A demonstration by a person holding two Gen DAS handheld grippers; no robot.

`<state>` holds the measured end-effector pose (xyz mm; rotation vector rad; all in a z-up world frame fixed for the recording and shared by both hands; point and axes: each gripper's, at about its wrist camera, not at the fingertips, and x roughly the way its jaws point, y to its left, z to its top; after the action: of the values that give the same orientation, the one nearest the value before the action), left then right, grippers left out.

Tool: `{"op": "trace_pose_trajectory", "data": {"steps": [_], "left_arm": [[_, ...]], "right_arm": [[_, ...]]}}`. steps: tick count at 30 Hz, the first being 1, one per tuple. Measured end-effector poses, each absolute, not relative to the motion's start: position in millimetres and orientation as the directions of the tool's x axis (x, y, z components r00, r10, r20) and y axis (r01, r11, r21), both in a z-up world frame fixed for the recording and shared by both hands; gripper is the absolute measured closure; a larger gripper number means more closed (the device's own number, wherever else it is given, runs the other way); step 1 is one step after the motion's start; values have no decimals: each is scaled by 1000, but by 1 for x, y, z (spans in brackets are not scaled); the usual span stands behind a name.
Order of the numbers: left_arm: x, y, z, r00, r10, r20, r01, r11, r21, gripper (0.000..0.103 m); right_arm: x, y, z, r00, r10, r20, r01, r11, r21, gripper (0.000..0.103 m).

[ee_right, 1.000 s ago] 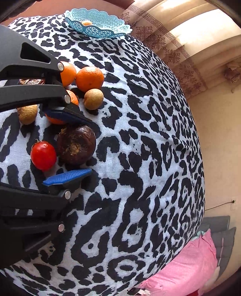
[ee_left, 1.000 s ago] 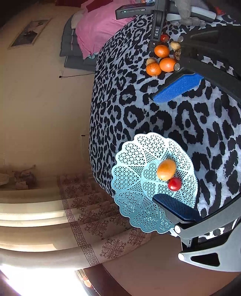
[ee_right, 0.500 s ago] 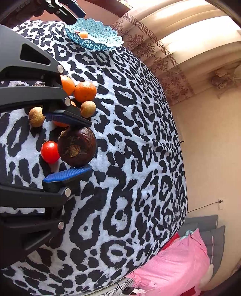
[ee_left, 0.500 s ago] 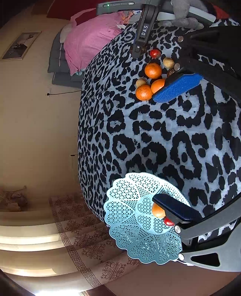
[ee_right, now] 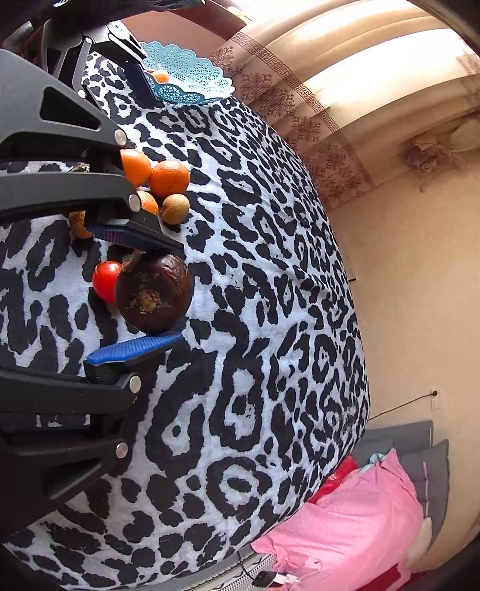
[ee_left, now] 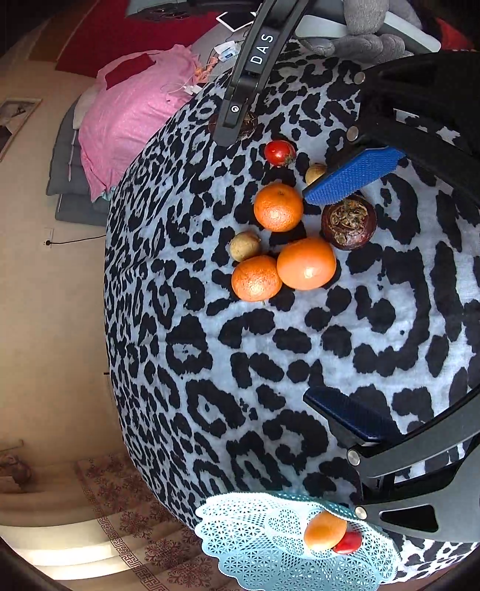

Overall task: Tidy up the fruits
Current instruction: 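Grasp an orange with the left tool while the right tool holds the passion fruit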

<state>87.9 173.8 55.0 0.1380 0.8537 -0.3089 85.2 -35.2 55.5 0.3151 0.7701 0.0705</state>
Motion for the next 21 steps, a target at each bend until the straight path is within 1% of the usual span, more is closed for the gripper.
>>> {"op": "trace_pose_trajectory", "data": {"steps": [1,3,6,7,9,12,16,17,18,19,21], "left_arm": [[91,171,52,607,-218,-764,326,945,-11,4],[96,166,48,589,-229,-775,334,942,-25,14],[102,163,42,564,-242,-789,338,940,-46,24],[104,163,40,557,-243,-794,337,940,-51,26],[108,161,35,546,-244,-801,334,941,-58,35],[113,163,29,527,-251,-812,326,942,-80,44],[116,164,23,507,-268,-819,320,941,-109,51],[115,165,24,505,-278,-817,323,939,-120,55],[115,165,24,498,-293,-816,327,935,-136,62],[115,166,25,491,-312,-813,332,930,-156,66],[114,166,26,491,-316,-812,332,929,-161,66]], "right_arm": [[85,-36,54,718,178,-673,53,950,307,59],[85,-37,53,716,181,-674,55,948,312,59],[86,-38,51,714,185,-675,53,947,316,59],[86,-38,50,714,186,-675,53,947,317,59],[86,-37,50,716,185,-673,50,948,314,59],[85,-36,50,718,183,-672,45,951,307,59],[85,-34,50,715,185,-674,38,953,302,59],[86,-33,50,715,184,-675,37,953,300,59],[86,-33,50,714,184,-675,36,954,298,59],[86,-32,50,714,184,-676,36,954,297,59],[86,-32,50,715,182,-675,36,954,296,59]]}}
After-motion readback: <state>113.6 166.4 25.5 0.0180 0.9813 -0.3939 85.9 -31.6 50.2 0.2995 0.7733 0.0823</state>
